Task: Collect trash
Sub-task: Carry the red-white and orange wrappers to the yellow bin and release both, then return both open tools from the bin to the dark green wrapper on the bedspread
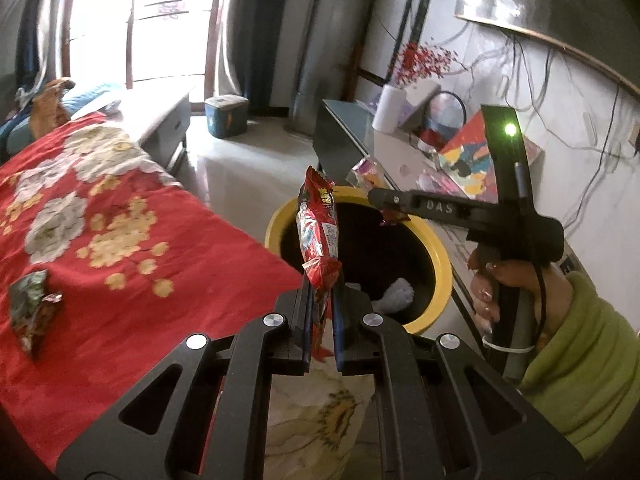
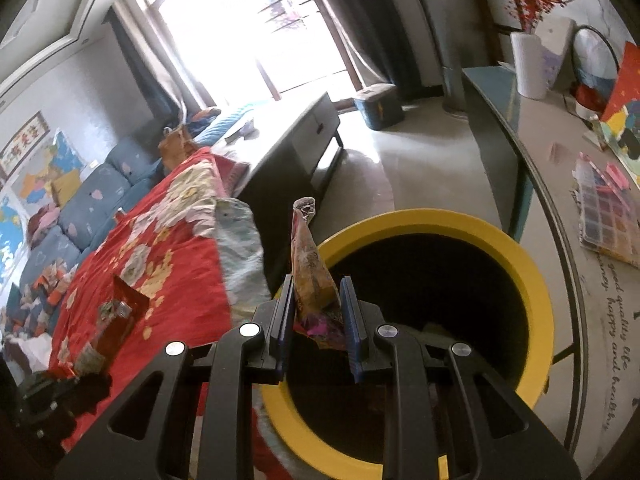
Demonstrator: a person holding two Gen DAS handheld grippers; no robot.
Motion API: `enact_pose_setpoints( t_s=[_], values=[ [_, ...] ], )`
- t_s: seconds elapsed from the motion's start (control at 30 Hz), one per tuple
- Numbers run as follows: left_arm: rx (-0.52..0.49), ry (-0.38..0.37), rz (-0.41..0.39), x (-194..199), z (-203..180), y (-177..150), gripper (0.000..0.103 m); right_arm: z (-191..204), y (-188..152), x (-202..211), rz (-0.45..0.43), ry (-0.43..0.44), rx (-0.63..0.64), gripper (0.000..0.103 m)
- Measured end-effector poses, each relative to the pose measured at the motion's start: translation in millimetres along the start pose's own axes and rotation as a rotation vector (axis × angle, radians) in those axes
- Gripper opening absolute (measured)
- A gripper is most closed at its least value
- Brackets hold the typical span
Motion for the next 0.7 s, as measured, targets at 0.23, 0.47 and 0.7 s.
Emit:
enact_pose_setpoints(
  t_s=[0.23,0.47,0.7],
  values=[
    [-0.071,0.005,0.043,-31.2,-19.7,-4.0,0.004,-23.9,-4.8,1.7,0.006,-0.032,-0.048,0.024],
    [-0.077,0.017,0.096,-60.9,-24.6,-0.6,0.011,-40.6,-6.7,4.1,0.000,-0.055,-0.090,0.024],
    [-0.032,0.028,0.069,-61.4,-16.4,6.5,0.062,-55.2,-9.6,8.5,-0.011,-0.077,-0.123,0.048]
  ],
)
Point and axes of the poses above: each gripper's, at about its wrist camera, not at the fingertips, and x roughly against the way its jaws point, z to its left, y to its top, the point moved 3 cm from there along -x, roughly the way its jaws point, and after that the axes turned 15 degrees about x, right-handed, at the moved point
